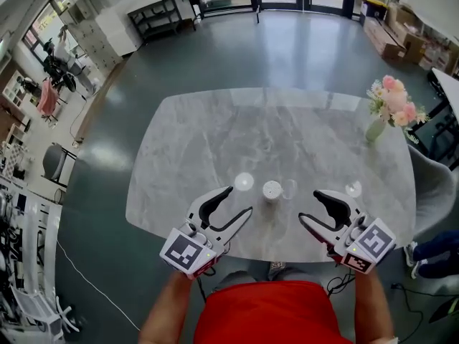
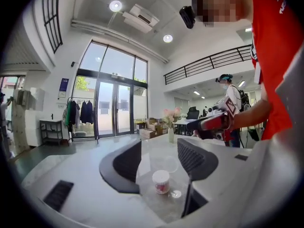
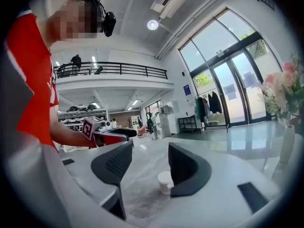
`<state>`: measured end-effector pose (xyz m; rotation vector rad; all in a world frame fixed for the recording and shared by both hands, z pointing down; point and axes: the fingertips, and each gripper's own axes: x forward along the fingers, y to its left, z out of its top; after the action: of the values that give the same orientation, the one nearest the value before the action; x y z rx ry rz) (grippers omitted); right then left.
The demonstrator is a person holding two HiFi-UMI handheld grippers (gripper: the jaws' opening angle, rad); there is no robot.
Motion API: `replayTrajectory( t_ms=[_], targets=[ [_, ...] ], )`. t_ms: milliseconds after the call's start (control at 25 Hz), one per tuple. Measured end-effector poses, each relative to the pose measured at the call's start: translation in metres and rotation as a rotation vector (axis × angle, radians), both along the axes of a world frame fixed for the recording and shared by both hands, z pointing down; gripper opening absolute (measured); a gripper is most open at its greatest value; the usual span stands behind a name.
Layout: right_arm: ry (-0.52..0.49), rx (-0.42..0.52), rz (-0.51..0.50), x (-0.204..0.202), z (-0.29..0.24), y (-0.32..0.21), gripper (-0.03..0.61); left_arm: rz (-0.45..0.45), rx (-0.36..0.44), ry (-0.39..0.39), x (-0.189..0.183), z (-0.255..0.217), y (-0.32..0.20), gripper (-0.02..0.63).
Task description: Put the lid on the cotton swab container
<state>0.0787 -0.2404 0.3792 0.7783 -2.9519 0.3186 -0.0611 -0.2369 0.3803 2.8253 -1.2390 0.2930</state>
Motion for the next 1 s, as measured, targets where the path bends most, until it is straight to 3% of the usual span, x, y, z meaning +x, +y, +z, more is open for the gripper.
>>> replayTrajectory(
  t_ms=[280,680,880,1000],
  targets=[
    [0.103,-0.085,-0.063,-0.005,0.043,-0.029,0.318,0.131,-0.059,-0.124,0.015,0.058,-0.028,0.288],
    [0.332,-0.171,-0.127,-0.013,0.122,-0.048,0.316,0.29,-0.231,-0.272,0.03,0.155,-0.052,0.293],
    [0.343,-0.214,-0.171,-0.02,0.141,-0.045,0.309,0.353,-0.279,-0.314,0.04,0.182,-0.058,0.293],
    [0.32,-0.2,-0.173,-0.026,0.136,-0.047,0.253,0.385,-0.282,-0.321,0.046,0.188,-0.058,0.293]
  ],
)
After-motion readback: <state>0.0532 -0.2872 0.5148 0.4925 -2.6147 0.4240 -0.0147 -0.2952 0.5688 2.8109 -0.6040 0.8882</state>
